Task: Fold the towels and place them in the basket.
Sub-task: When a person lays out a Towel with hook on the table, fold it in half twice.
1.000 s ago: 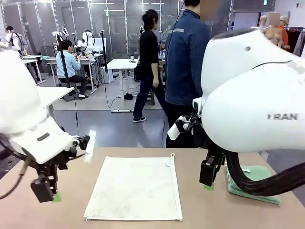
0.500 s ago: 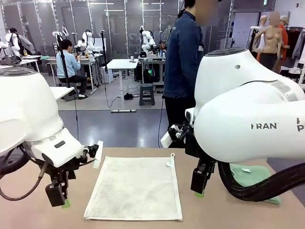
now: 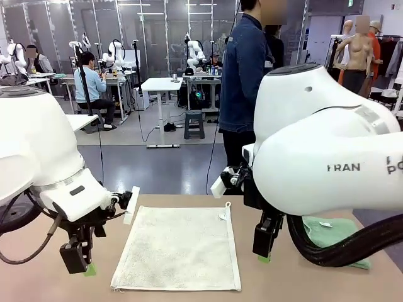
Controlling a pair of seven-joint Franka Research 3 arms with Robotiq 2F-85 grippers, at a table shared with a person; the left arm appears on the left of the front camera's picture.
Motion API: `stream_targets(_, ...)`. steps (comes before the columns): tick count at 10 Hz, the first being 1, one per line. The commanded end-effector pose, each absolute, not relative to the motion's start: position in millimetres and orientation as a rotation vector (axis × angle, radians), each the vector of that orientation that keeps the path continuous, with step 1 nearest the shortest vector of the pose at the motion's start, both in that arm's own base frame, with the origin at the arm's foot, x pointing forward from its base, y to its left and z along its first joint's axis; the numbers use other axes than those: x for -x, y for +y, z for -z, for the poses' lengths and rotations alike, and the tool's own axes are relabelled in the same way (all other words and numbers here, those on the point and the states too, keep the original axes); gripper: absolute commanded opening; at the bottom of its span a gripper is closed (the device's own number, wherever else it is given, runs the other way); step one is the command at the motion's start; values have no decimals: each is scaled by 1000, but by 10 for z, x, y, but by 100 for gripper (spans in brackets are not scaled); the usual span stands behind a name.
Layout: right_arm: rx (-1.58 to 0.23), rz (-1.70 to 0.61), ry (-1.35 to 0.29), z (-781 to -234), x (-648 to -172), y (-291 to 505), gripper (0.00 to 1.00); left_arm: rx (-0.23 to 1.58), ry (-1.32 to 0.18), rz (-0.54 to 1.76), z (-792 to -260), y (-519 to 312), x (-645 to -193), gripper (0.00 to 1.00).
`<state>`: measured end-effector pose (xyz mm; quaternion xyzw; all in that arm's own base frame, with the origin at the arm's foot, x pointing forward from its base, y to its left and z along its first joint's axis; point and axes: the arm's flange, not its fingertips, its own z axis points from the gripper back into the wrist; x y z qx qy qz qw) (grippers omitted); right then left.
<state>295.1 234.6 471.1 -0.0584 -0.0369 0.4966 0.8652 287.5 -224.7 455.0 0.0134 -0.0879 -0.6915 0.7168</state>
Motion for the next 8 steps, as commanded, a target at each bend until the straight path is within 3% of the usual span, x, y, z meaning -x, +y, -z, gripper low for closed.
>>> stream_targets(1,116,-1213,-97,-4567,-3028,2357,100,77,-213,1633,-4430,-2199,-3005,100)
stream_targets(4,59,-1369,-160,-4241,-3060,2470,100,25,-188,1614,-4167,-2283,-3151,100)
stream_targets(8,15,-1486,-130,-3765,-3129,2689,100,29,-192,1582,-3828,-2310,-3174,100)
